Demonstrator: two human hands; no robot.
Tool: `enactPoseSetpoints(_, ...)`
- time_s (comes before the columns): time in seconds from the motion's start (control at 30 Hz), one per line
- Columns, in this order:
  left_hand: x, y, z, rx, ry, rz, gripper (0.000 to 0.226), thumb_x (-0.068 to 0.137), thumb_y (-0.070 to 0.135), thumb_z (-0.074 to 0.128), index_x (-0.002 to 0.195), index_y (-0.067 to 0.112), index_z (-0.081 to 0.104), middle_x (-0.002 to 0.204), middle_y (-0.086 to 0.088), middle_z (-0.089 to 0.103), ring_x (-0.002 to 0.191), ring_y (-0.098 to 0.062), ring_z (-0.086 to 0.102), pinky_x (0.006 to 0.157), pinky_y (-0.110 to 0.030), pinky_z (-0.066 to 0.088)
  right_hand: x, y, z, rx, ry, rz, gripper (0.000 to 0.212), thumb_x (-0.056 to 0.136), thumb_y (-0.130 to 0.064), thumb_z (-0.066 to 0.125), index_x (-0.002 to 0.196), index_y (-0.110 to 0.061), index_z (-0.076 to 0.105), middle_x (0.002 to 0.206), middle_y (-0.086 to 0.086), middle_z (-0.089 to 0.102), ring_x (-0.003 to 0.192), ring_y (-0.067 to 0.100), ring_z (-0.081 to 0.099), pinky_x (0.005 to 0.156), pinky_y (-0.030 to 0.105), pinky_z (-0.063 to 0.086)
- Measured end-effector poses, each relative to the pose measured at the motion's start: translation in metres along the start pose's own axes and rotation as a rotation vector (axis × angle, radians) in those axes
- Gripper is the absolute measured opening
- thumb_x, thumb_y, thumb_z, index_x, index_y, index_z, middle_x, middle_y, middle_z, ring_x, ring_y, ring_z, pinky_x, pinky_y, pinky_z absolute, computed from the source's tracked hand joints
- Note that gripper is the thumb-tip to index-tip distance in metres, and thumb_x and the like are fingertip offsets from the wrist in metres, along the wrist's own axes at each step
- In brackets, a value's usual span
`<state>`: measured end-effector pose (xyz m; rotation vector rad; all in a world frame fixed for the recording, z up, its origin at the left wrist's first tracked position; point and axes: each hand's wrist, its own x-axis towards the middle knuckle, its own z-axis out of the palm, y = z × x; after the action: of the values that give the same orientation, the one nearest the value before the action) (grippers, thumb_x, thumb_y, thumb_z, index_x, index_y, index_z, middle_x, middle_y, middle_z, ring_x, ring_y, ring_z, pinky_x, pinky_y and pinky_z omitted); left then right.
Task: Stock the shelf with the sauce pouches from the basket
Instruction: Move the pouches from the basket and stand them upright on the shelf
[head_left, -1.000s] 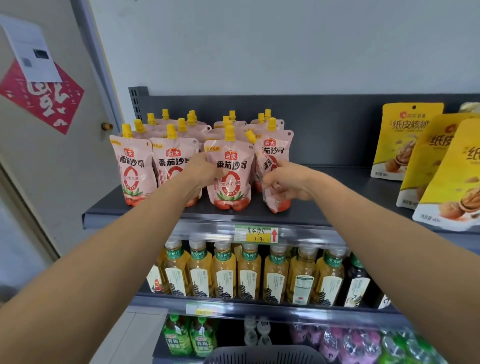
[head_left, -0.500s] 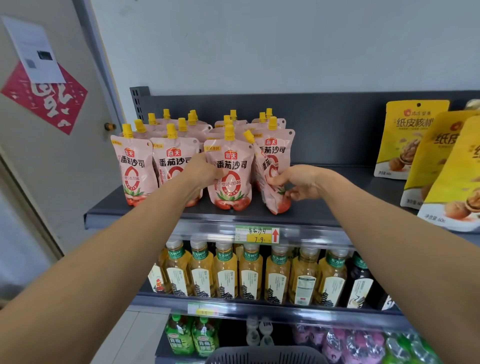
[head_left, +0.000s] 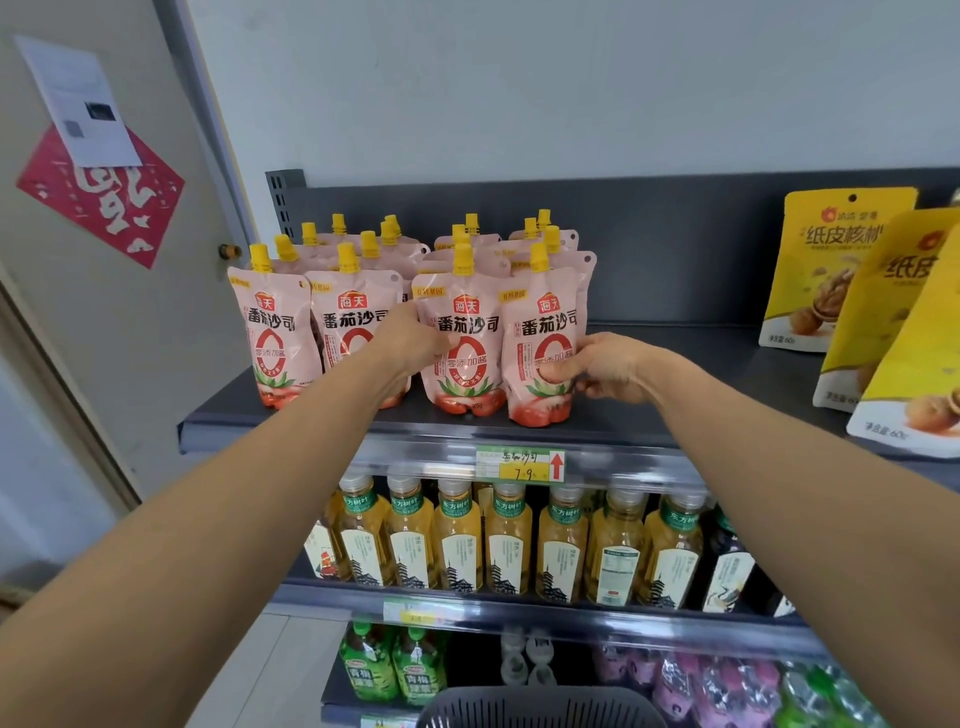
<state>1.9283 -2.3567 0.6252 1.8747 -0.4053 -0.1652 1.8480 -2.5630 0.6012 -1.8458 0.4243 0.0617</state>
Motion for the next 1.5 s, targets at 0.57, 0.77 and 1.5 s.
enactPoseSetpoints(0.57, -0.008, -0.005, -0.004, -0.051, 0.129, 0.008, 0.033, 0.082, -0.004, 0.062, 0.114, 0.003, 0.061, 0.116, -0.015, 0.065, 0.106, -0.029, 0.062, 0.079, -0.032, 0.052, -0.009, 0.009, -0.004, -0.094, 0.278, -0.094, 0.026, 0.075, -0.014, 0.077, 0.097, -0.011, 0.063, 0.082, 0.000, 0.068, 0.059, 0.013, 0.059, 0.050, 0.022, 0.049)
enactPoseSetpoints(0.77, -0.012, -0.007, -0.001, -0.077, 0.156, -0.003, 0.030, 0.081, -0.002, 0.065, 0.110, 0.003, 0.062, 0.112, -0.012, 0.066, 0.100, -0.023, 0.062, 0.068, -0.023, 0.049, -0.010, 0.007, 0.000, -0.116, 0.268, -0.087, 0.024, 0.077, -0.011, 0.075, 0.098, -0.013, 0.062, 0.084, 0.000, 0.067, 0.060, 0.013, 0.059, 0.052, 0.022, 0.050)
enactPoseSetpoints(1.5, -0.029, -0.007, -0.010, 0.212, 0.285, 0.144, 0.038, 0.084, 0.011, 0.064, 0.118, 0.005, 0.048, 0.105, -0.004, 0.053, 0.093, -0.018, 0.049, 0.076, -0.027, 0.040, -0.020, 0.006, 0.012, -0.194, 0.452, -0.150, 0.045, 0.075, -0.005, 0.075, 0.117, -0.006, 0.057, 0.123, 0.010, 0.063, 0.112, 0.028, 0.060, 0.095, 0.040, 0.051)
